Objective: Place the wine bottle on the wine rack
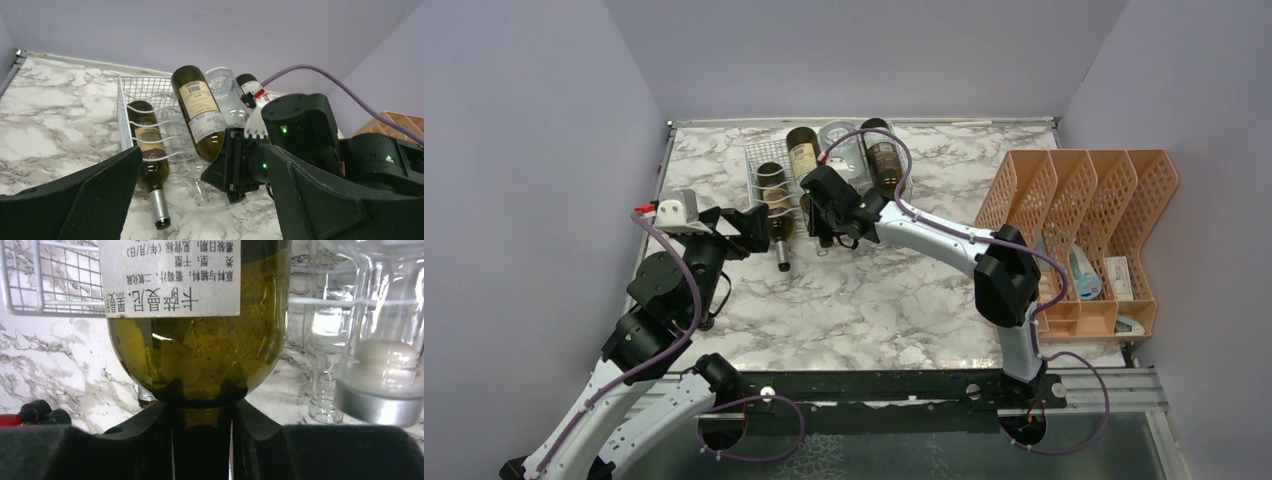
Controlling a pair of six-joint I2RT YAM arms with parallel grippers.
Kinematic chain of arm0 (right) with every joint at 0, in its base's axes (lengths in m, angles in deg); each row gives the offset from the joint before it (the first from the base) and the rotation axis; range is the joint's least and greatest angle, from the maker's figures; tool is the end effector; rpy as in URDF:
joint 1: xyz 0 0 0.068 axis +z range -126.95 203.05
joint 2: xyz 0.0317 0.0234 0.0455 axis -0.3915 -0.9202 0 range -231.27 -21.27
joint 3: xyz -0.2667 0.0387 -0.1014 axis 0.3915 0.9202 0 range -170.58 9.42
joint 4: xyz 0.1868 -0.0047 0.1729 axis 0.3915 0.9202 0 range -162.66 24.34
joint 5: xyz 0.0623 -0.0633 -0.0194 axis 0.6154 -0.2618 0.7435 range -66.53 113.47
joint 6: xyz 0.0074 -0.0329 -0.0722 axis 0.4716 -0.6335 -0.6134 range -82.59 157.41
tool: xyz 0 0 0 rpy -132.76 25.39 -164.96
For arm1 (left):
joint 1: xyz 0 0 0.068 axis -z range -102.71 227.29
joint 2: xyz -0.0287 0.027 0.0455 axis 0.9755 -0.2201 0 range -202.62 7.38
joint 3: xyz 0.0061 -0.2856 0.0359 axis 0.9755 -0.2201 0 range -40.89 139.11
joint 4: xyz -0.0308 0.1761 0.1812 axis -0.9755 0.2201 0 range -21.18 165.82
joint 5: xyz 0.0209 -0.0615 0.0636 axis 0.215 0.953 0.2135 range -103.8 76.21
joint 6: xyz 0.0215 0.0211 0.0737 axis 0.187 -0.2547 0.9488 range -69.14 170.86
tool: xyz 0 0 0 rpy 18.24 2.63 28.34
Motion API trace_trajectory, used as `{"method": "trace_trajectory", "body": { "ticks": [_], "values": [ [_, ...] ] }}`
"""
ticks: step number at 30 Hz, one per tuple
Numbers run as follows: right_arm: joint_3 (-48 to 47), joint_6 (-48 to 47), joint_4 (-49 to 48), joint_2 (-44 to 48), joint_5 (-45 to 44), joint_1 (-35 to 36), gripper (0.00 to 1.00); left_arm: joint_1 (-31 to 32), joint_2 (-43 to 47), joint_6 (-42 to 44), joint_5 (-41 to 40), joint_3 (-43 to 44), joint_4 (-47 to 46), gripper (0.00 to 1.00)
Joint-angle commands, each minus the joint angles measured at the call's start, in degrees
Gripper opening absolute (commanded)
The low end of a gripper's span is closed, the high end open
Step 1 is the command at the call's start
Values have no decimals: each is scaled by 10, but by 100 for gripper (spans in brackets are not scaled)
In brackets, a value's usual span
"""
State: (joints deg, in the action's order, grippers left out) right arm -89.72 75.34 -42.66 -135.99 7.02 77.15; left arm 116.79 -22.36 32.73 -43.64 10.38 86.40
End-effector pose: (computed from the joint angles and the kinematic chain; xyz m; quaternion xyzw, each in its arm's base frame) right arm 0.2970 0.3773 0.2616 -0.0753 0.9148 0.1772 0.3552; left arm 0.1061 -0.0432 0.4044 -0.0627 0.6828 -0.1866 0.7036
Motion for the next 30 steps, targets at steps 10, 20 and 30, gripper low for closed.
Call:
{"method": "trace_trajectory", "body": {
  "ticks": [10,20,30],
  "values": [
    [-66,-13,-35,-31,24,-16,20,1,-30,-2,122,26,66,99],
    [-72,-15,-29,-46,22,-21,46,2,-43,-12,125,40,88,99],
    [-33,-12,-44,10,15,-22,70,1,-82,-56,94,112,173,99]
  ]
}}
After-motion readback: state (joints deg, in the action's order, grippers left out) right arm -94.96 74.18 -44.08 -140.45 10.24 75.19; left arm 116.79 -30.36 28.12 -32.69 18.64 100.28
